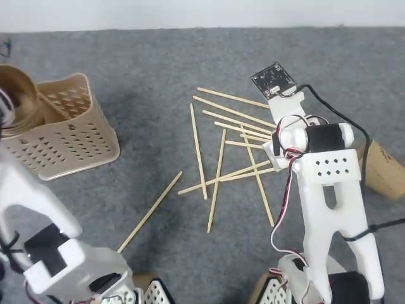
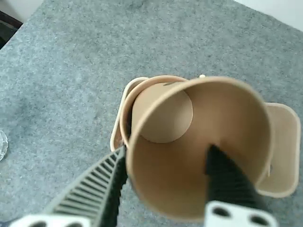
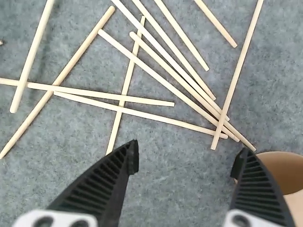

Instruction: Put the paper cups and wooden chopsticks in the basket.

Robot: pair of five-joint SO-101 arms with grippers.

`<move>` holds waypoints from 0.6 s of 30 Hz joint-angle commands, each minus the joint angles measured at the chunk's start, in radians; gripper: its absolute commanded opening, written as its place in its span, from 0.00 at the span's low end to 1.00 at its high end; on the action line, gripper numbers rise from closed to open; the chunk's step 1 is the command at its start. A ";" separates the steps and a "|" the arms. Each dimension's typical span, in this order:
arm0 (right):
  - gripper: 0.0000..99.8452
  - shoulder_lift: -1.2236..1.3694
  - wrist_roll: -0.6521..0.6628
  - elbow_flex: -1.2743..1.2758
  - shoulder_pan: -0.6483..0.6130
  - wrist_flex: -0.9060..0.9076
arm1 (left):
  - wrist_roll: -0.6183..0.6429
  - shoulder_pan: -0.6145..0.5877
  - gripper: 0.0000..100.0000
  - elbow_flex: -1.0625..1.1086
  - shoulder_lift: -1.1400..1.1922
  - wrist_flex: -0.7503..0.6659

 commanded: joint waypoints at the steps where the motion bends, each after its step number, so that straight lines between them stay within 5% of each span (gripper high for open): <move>1: 0.32 -0.012 -0.011 -0.005 -0.008 -0.005 | 0.011 -0.026 0.29 -0.054 -0.038 -0.098; 11: 0.32 -0.012 -0.012 -0.003 -0.010 -0.004 | 0.012 -0.101 0.29 0.088 -0.037 -0.474; 18: 0.32 -0.012 -0.012 -0.006 -0.008 0.018 | 0.014 -0.101 0.29 0.194 -0.048 -0.528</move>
